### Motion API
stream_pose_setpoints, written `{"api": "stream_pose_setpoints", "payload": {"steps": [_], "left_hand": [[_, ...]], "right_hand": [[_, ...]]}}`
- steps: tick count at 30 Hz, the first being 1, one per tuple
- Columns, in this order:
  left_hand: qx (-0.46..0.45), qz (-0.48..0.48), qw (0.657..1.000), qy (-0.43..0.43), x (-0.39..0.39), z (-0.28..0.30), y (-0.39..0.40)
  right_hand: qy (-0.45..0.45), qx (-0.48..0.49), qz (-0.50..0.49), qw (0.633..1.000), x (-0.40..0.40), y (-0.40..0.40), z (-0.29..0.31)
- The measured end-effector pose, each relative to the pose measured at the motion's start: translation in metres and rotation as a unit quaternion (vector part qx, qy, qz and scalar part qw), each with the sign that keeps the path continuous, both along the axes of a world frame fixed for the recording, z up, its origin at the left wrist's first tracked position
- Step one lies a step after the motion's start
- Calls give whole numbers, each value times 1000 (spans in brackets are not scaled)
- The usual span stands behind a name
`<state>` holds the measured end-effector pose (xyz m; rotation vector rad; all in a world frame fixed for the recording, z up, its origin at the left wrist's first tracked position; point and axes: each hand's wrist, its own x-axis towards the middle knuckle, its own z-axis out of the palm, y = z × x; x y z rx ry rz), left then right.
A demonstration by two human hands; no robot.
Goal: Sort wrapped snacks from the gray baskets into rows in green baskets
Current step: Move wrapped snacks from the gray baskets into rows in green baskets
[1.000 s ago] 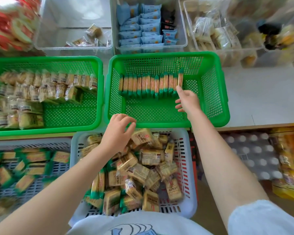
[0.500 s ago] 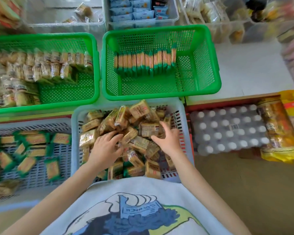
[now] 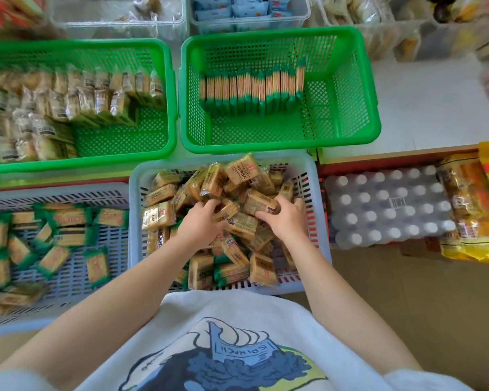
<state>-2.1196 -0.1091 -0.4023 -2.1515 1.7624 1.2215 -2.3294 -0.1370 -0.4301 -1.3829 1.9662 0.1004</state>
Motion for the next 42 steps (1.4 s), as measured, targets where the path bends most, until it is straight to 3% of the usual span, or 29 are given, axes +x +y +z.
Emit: {"api": "stream_pose_setpoints", "payload": {"steps": [6,10,12,14,17,21,25,27,30,34,36,38,42], "left_hand": [[-35,33,999,13,9,0,1],[-9,108,988,105,15,17,4],[36,200,960,195,19,22,5],[85,301,901,299,25,26,6],[132,356,836,395,37,30,10],[175,354,800,452,43,29,14],[199,341,791,467,30,35,13],[209,327,786,481,24,38,11],[212,302,770,520,20,39,5],[221,289,736,570,17,43,-3],[227,297,712,594,17,47,-5],[222,306,705,600,20,56,-6],[187,301,741,570,31,69,-4]], "right_hand": [[-71,-116,-146,980,-25,12,0],[-68,-134,-140,979,-22,7,-1],[-57,-146,-140,978,-16,2,-5],[-69,-146,-156,975,-11,-3,-5],[-107,-138,-207,963,-9,-9,-2],[-107,-139,-225,958,-14,-6,7],[-120,-155,-247,949,-16,4,28],[-162,-165,-291,928,-17,12,45],[-300,-122,-356,877,-18,24,66],[-548,-44,-394,737,-12,33,89],[-611,-20,-389,689,-8,35,99],[-649,-7,-363,668,-5,34,106],[-685,5,-336,646,5,30,116]]}}
